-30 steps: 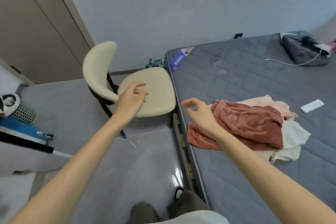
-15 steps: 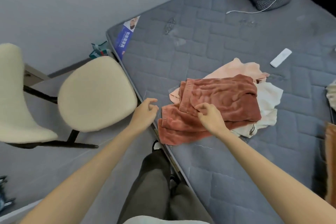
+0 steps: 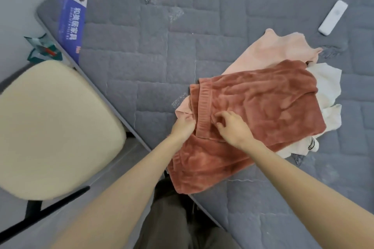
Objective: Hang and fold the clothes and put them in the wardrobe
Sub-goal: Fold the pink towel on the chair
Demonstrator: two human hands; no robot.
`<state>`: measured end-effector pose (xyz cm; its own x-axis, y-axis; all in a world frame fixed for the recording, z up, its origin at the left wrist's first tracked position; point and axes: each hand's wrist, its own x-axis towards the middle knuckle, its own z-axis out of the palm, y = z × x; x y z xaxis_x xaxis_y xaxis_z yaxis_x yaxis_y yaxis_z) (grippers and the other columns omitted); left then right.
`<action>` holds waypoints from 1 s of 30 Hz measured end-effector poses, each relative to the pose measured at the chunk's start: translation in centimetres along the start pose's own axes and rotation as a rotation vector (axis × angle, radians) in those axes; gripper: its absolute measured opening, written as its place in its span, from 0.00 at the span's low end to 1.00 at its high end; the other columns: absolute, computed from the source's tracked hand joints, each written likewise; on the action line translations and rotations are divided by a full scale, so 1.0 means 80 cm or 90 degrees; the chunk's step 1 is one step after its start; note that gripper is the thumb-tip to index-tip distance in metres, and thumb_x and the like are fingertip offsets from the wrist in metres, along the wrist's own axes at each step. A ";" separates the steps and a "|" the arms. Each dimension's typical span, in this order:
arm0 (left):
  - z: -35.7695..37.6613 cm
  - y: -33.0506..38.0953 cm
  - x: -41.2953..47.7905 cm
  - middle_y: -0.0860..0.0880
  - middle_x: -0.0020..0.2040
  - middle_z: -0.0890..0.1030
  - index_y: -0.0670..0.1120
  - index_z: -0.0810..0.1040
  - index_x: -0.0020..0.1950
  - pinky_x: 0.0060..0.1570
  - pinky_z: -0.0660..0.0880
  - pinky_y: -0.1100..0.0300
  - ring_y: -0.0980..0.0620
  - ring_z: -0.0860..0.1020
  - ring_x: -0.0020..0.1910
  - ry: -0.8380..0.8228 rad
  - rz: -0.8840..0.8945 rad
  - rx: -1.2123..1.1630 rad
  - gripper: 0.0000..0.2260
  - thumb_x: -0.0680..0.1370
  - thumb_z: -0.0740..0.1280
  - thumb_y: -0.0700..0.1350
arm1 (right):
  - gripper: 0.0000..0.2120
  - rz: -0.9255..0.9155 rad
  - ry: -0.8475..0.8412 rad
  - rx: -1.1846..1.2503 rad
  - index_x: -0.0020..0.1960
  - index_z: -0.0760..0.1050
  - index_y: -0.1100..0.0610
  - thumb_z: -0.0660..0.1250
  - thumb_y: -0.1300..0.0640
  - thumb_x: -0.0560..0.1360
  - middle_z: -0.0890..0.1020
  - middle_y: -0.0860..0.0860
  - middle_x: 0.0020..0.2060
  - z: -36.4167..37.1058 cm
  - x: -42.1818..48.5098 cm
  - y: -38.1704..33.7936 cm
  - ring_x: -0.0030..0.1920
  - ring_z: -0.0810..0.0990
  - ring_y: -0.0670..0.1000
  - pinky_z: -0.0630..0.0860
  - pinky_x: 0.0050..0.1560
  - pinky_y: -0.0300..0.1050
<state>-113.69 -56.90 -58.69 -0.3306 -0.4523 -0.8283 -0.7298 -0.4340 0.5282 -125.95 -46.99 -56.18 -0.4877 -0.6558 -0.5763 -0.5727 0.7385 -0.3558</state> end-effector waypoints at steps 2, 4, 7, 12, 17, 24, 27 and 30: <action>0.019 -0.004 0.025 0.50 0.63 0.75 0.48 0.72 0.67 0.66 0.69 0.50 0.46 0.72 0.65 -0.023 -0.014 -0.024 0.18 0.79 0.61 0.50 | 0.15 0.010 0.009 0.009 0.63 0.74 0.53 0.61 0.58 0.77 0.78 0.53 0.61 0.007 0.015 0.010 0.62 0.74 0.56 0.71 0.60 0.48; 0.036 -0.010 0.046 0.44 0.70 0.69 0.47 0.65 0.72 0.69 0.63 0.49 0.43 0.65 0.70 -0.012 -0.048 -0.016 0.27 0.77 0.63 0.56 | 0.14 0.018 0.033 0.017 0.61 0.75 0.51 0.61 0.58 0.77 0.81 0.52 0.57 0.009 0.025 0.020 0.58 0.78 0.56 0.72 0.56 0.47; 0.050 -0.010 0.063 0.41 0.71 0.65 0.47 0.62 0.72 0.69 0.60 0.49 0.41 0.61 0.71 0.050 -0.074 0.013 0.32 0.74 0.67 0.59 | 0.16 -0.001 0.042 0.032 0.61 0.75 0.50 0.58 0.62 0.77 0.82 0.48 0.57 0.007 0.030 0.034 0.57 0.79 0.55 0.72 0.56 0.46; 0.051 -0.007 0.056 0.47 0.67 0.72 0.47 0.67 0.67 0.69 0.62 0.47 0.40 0.67 0.68 0.075 0.004 0.021 0.25 0.74 0.68 0.56 | 0.22 -0.032 0.053 0.146 0.61 0.75 0.54 0.54 0.71 0.74 0.82 0.51 0.55 -0.009 0.021 0.040 0.52 0.81 0.51 0.72 0.57 0.38; 0.043 0.004 0.006 0.51 0.62 0.72 0.46 0.71 0.57 0.63 0.65 0.45 0.46 0.67 0.63 0.195 0.248 0.107 0.14 0.75 0.66 0.50 | 0.26 -0.095 0.112 0.138 0.61 0.76 0.53 0.55 0.72 0.70 0.81 0.49 0.54 -0.050 0.005 0.019 0.48 0.79 0.46 0.73 0.59 0.42; 0.023 -0.034 -0.088 0.54 0.53 0.72 0.49 0.69 0.58 0.44 0.65 0.69 0.61 0.66 0.52 0.189 0.404 0.087 0.14 0.74 0.66 0.48 | 0.25 -0.237 0.077 0.146 0.61 0.74 0.56 0.56 0.74 0.70 0.79 0.55 0.58 -0.065 -0.040 -0.023 0.60 0.78 0.51 0.74 0.62 0.45; 0.004 -0.071 -0.140 0.53 0.56 0.75 0.48 0.72 0.62 0.56 0.68 0.61 0.57 0.69 0.55 0.135 0.460 0.167 0.18 0.73 0.62 0.50 | 0.26 -0.305 0.049 0.078 0.65 0.72 0.57 0.60 0.72 0.69 0.77 0.54 0.61 -0.056 -0.077 -0.036 0.64 0.74 0.52 0.68 0.66 0.45; -0.013 -0.109 -0.204 0.52 0.51 0.75 0.43 0.74 0.58 0.53 0.65 0.70 0.57 0.68 0.50 0.140 0.507 0.240 0.17 0.72 0.61 0.48 | 0.35 -0.376 -0.010 0.070 0.72 0.65 0.55 0.64 0.71 0.66 0.71 0.53 0.68 -0.053 -0.128 -0.050 0.69 0.68 0.51 0.61 0.68 0.36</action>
<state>-101.29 -46.56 -49.57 -0.7278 -0.6645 -0.1695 -0.4945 0.3374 0.8010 -121.45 -43.91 -45.79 -0.0978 -0.9584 -0.2683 -0.6723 0.2624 -0.6922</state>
